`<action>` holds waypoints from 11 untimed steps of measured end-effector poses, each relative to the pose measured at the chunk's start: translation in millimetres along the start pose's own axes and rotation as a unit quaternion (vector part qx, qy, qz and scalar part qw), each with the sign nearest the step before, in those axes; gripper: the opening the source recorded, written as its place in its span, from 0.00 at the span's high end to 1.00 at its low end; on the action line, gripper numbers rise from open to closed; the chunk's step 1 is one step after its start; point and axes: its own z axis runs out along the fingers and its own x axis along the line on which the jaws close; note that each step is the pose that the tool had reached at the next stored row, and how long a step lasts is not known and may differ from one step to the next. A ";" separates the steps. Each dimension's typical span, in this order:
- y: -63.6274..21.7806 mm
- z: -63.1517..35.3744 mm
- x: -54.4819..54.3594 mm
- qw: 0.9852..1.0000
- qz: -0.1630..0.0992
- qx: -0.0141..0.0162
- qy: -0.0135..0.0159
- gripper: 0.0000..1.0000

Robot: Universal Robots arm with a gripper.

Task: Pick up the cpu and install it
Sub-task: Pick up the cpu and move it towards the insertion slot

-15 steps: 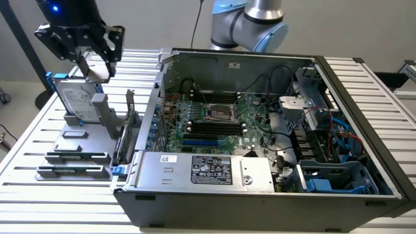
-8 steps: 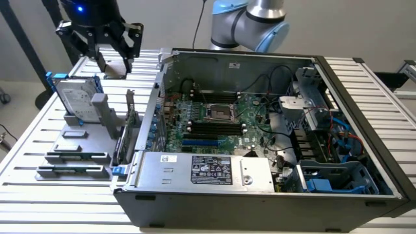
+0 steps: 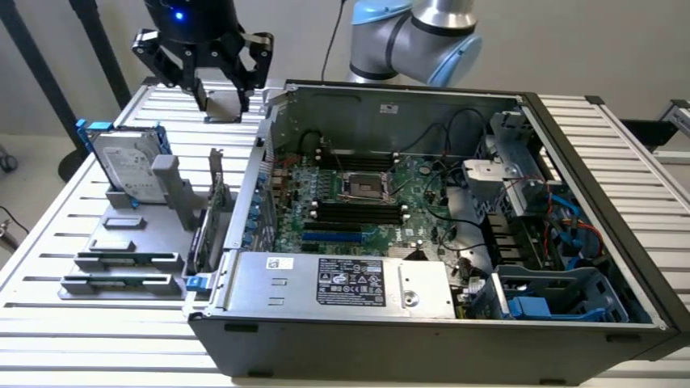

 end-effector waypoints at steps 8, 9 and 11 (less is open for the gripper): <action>-1.6 -0.8 -36.0 1.000 0.000 -0.009 0.000 0.45; -1.8 -0.9 -40.8 1.000 0.000 -0.009 0.000 0.45; -2.2 -1.1 -49.8 1.000 0.000 -0.009 0.000 0.45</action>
